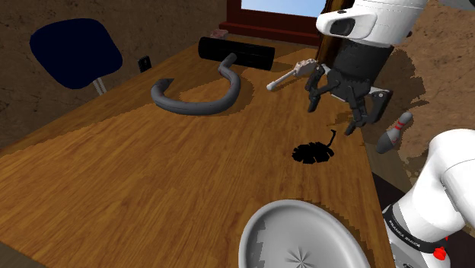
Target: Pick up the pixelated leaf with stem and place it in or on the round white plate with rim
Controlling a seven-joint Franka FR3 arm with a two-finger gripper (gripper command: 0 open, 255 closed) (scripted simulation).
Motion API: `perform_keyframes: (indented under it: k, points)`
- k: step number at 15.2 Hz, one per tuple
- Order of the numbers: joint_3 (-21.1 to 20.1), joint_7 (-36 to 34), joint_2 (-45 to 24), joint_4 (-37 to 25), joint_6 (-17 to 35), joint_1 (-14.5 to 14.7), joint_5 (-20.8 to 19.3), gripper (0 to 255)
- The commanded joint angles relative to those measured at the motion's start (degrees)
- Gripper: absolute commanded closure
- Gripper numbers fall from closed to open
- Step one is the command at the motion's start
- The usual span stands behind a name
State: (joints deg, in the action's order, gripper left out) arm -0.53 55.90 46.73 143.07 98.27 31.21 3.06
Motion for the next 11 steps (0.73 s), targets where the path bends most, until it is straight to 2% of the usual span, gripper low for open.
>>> perform_keyframes:
  k: [1, 9, 11]
  points:
    - [-2.39, -1.42, -0.55, 2.54, 1.24, 0.76, -0.07, 0]
    - [-2.97, -1.58, -0.82, 8.56, 7.3, 1.01, 0.21, 0]
    - [-2.97, -1.57, -0.82, 8.57, 7.3, 1.01, 0.21, 0]
